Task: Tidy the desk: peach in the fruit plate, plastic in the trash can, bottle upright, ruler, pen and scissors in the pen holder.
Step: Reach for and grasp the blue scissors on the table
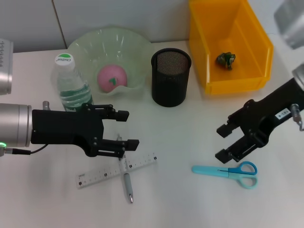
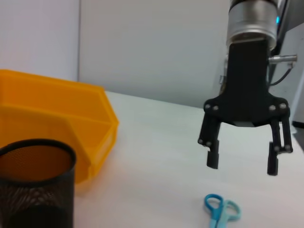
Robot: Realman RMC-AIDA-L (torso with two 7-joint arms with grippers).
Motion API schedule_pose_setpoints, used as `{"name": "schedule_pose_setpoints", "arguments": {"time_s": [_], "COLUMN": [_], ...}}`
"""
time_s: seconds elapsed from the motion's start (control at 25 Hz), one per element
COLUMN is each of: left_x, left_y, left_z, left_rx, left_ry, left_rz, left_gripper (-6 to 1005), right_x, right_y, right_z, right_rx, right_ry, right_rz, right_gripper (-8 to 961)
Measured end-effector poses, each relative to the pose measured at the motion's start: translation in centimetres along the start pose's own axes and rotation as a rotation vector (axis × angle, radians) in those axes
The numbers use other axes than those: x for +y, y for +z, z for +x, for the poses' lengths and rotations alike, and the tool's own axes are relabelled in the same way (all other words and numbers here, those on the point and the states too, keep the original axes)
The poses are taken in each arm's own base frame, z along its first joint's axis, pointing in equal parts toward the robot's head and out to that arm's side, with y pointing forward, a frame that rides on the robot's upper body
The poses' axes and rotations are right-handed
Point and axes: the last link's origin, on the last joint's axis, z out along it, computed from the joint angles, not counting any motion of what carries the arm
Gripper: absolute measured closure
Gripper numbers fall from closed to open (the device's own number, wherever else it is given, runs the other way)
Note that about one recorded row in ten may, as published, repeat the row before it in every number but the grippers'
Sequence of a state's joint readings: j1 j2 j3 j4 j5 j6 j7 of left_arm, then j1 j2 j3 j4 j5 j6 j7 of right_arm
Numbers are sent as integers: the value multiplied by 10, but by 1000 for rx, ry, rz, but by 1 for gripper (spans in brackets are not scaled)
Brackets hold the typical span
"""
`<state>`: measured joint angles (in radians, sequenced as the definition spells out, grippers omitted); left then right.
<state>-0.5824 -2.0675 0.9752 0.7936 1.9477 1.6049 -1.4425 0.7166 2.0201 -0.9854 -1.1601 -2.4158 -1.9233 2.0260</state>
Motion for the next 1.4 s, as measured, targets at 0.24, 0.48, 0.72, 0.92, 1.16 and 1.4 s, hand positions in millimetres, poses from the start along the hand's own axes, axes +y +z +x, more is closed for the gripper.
{"name": "schedule_pose_setpoints", "arguments": {"time_s": [0.24, 0.48, 0.72, 0.92, 1.16, 1.4], "left_x": [-2, -2, -1, -2, -2, -2], "left_y": [4, 6, 7, 7, 7, 7], "left_z": [-2, -5, -7, -8, -9, -10], "left_rx": [-20, -30, -28, -32, -33, -33], "left_ry": [2, 2, -8, -7, -4, -4], "left_rz": [9, 14, 15, 19, 24, 25], "left_gripper": [205, 205, 205, 205, 205, 205], "right_x": [-1, -3, 0, 2, 4, 7], "right_y": [25, 52, 69, 79, 81, 82], "right_z": [-5, -7, -5, -3, -6, -8], "right_rx": [179, 282, 355, 406, 422, 430], "right_ry": [-38, -104, -154, -162, -161, -163], "right_rz": [52, 122, 144, 184, 221, 224], "right_gripper": [184, 185, 184, 184, 185, 189]}}
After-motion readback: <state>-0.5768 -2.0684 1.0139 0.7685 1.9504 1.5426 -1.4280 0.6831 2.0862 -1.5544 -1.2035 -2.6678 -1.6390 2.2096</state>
